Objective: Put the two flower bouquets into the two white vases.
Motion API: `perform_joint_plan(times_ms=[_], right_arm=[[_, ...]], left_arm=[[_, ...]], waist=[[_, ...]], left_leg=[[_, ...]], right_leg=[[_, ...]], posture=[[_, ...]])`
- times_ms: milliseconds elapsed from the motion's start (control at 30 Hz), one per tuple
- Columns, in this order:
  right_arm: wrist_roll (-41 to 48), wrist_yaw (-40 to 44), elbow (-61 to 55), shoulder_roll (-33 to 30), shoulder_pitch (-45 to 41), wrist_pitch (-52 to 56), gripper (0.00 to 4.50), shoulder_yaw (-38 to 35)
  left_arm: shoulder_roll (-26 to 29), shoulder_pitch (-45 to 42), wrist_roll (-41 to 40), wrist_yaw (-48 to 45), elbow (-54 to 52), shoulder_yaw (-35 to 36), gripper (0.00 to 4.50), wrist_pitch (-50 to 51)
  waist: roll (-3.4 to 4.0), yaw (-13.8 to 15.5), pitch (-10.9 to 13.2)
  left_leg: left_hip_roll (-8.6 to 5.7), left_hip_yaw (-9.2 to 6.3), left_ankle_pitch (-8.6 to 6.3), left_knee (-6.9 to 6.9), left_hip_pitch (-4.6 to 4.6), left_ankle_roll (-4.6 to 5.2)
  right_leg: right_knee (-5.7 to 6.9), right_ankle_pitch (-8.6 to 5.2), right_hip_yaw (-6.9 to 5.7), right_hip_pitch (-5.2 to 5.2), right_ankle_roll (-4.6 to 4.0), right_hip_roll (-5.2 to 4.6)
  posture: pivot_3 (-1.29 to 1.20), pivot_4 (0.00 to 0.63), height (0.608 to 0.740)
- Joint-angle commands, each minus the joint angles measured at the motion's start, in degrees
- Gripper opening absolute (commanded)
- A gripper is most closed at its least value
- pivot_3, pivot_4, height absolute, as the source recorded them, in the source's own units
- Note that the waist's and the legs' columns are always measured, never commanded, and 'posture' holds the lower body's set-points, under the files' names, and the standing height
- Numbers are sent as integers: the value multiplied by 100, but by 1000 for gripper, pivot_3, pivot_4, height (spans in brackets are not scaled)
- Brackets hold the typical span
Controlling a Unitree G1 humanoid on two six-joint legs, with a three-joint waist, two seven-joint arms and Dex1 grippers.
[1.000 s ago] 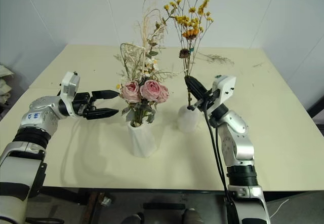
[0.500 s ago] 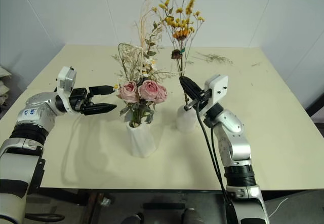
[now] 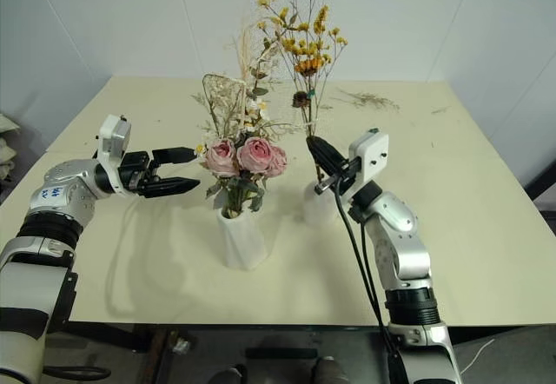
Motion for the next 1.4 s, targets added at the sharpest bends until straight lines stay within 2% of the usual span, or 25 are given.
perform_joint_plan(times_ms=[33, 733, 833, 1033, 1200, 1233, 1333, 1400], right_arm=[[55, -66, -234, -49, 54, -10, 40, -93], [70, 6, 192, 22, 510, -155, 40, -142], [27, 24, 188, -31, 535, -30, 674, -80], [37, 94, -256, -285, 521, 237, 2647, -45], [234, 221, -1139, -919, 768, 874, 4300, -166], [299, 263, -1328, -1075, 846, 1026, 4454, -207], [447, 414, -1727, -1574, 1108, 1434, 4454, -361], [621, 777, -2001, -2150, 1464, 1760, 4454, -648]], left_arm=[[48, -99, -45, -642, -85, 126, 4500, -45], [25, -80, -56, -642, -113, 138, 4500, -62], [20, -75, -59, -642, -103, 156, 4500, -84], [44, -69, -59, -642, -92, 206, 4500, -137], [119, -13, -74, -642, -112, 284, 4500, -199], [131, -3, -78, -642, -116, 299, 4500, -210], [157, 39, -54, -642, -97, 353, 4500, -274], [210, 126, -86, -642, -138, 396, 4500, -300]], waist=[[0, -3, 0], [0, -6, 0], [0, -2, 0], [0, 1, 0], [0, 15, 0], [0, 16, 0], [0, 16, 0], [1, 13, 0]], left_leg=[[0, 1, 0, 0, -1, 0], [0, 0, 0, 0, 0, 0], [0, 0, 0, 0, -1, 0], [0, 0, 0, 0, -1, 0], [0, -1, 0, -1, -2, 0], [0, -1, 0, -1, -3, 0], [0, -1, -1, -1, -5, 1], [0, 0, -1, 0, -1, 1]], right_leg=[[0, 0, 0, 0, 0, 0], [0, 0, 0, 0, 0, 1], [0, 0, 0, 0, 0, 1], [-1, 0, 0, 0, 0, 1], [-3, -2, 0, 0, 1, 1], [-4, -2, 0, 0, 1, 0], [-8, -2, 0, 0, 1, 0], [-5, -2, 0, 1, 1, 0]], posture=[[0, 150, 740], [0, 150, 740], [0, 150, 740], [0, 150, 740], [0, 150, 740], [0, 150, 740], [0, 150, 740], [0, 150, 740]])
